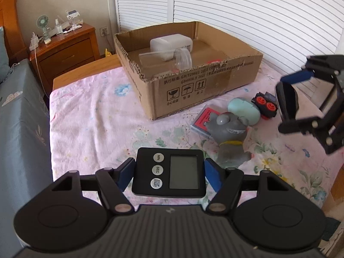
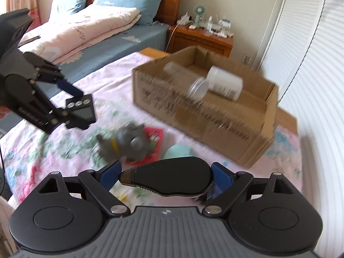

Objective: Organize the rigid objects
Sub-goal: 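Lift the timer and oval case and carry them toward the box, then lower the timer and oval case into the box and open both tools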

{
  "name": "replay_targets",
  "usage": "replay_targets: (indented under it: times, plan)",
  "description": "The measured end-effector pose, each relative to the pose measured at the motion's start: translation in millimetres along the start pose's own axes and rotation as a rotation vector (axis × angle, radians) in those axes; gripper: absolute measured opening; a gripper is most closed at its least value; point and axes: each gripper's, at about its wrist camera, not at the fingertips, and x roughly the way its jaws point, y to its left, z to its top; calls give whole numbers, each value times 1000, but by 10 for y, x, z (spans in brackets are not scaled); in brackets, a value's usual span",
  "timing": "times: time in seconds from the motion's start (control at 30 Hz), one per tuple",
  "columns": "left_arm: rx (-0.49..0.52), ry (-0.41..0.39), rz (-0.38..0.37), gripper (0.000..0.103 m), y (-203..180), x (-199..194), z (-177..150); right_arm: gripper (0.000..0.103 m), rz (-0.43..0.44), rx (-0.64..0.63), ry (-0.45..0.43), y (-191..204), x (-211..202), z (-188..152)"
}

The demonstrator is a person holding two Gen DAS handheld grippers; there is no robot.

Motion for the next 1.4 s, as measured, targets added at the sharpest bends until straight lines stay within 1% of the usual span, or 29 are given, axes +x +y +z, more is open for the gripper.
replay_targets:
  times: [0.23,0.37,0.5,0.7,0.8,0.87,0.93,0.97,1.03,1.23,1.4]
  plan:
    - [34,-27,-26,69,-15,-134,225,93,-35,20,-60,-330,-79,293]
    - [52,-46,-31,69,-19,-175,390,93,-40,54,-71,-568,5,484]
    - [71,-64,-24,69,-33,-170,572,93,-58,68,-50,-763,208,628]
    - [101,-84,-5,69,-52,-119,851,93,-48,139,-20,-1000,540,763]
    - [106,-87,9,69,-49,-64,970,93,-60,155,-9,-1049,698,819]
    - [102,-88,15,69,-37,-27,1046,93,-77,165,-20,-1069,777,851]
    - [97,-89,19,69,-28,5,1117,101,-102,180,-34,-1081,815,862]
    - [96,-89,19,69,-25,22,1151,103,-108,189,-45,-1082,810,858]
    - [94,-90,20,69,-20,54,1216,103,-112,211,-63,-1091,793,856]
    - [93,-96,24,69,-13,172,1441,103,-160,275,-16,-1018,628,762]
    - [89,-67,19,69,22,380,1657,103,-187,325,0,-879,392,630]
